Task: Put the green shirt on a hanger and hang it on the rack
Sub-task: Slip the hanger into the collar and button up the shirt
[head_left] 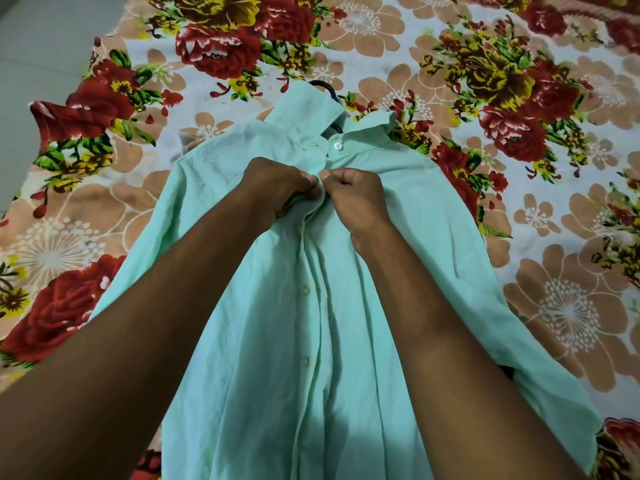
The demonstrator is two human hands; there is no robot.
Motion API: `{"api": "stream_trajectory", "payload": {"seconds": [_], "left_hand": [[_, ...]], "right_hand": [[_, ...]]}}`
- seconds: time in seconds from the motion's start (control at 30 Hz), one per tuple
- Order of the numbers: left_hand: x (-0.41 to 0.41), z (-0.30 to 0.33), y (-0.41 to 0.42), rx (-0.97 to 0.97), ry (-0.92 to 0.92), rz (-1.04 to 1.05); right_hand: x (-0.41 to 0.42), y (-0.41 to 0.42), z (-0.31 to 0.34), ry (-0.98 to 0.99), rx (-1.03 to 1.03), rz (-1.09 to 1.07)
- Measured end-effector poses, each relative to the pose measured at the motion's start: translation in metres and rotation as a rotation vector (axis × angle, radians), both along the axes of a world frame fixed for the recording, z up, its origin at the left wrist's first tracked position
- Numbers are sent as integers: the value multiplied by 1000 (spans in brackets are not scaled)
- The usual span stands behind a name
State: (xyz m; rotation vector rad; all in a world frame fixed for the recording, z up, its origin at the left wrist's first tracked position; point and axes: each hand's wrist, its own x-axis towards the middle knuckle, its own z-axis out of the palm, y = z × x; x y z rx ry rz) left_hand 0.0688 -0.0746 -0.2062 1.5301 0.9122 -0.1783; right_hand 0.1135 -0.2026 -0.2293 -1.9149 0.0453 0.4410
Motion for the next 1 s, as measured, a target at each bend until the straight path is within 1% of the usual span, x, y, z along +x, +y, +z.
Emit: {"api": "stream_trajectory", "payload": {"seconds": [0.13, 0.23, 0.33, 0.4, 0.47, 0.57, 0.6, 0.67, 0.8, 0.9, 1.0], "left_hand": [[3, -1, 1, 15, 50, -39], [6, -3, 1, -34, 63, -21], [11, -4, 0, -10, 83, -16], [13, -6, 1, 81, 84, -54], [14, -10, 3, 205, 22, -85], [23, -8, 1, 454, -188, -62], [28, -5, 0, 535, -251, -52], [40, -2, -3, 633, -295, -82], [58, -14, -9, 765, -198, -282], [61, -16, -11, 898, -149, -368], [63, -14, -9, 917, -146, -426]], "right_hand": [[0, 1, -3, -22, -27, -4], [1, 1, -5, -49, -58, -1], [3, 1, -8, -193, -261, 81], [4, -1, -5, -240, -332, 56], [8, -3, -3, -252, -297, -12], [17, 0, 4, -356, -247, -69], [22, 3, 7, -363, -238, -89], [33, 9, 12, -323, -264, -87], [50, 16, 9, -163, -388, -70], [54, 19, 7, -115, -438, -67], [56, 21, 11, -68, -439, -56]]}}
